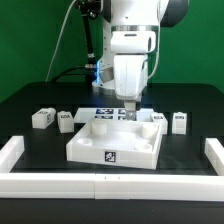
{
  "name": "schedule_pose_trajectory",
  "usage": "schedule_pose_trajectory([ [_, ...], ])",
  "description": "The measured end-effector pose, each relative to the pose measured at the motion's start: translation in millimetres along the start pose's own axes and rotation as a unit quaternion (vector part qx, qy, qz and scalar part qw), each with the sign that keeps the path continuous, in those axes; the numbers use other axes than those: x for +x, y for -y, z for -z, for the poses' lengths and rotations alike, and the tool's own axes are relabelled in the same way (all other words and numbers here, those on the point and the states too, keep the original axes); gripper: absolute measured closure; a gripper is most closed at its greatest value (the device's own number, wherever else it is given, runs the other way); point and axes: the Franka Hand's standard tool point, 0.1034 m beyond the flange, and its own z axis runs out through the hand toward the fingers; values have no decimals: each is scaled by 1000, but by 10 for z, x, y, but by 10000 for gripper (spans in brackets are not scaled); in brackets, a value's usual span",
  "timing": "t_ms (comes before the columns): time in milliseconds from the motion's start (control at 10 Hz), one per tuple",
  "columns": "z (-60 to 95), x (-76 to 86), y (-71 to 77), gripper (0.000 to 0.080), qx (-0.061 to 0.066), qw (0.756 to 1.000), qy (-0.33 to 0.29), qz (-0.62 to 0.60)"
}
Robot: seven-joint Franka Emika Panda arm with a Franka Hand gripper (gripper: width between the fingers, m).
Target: Assemble one leg
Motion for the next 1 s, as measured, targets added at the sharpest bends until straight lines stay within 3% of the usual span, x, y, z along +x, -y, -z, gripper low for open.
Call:
schedule_pose_trajectory([
  [300, -6, 15, 18, 149, 0, 1000, -1, -11],
  [500, -82, 101, 288, 149, 11, 999, 1, -33],
  [800, -306, 45, 509, 149, 22, 999, -4, -39],
  [1000, -414, -15, 546, 149, 22, 999, -6, -37],
])
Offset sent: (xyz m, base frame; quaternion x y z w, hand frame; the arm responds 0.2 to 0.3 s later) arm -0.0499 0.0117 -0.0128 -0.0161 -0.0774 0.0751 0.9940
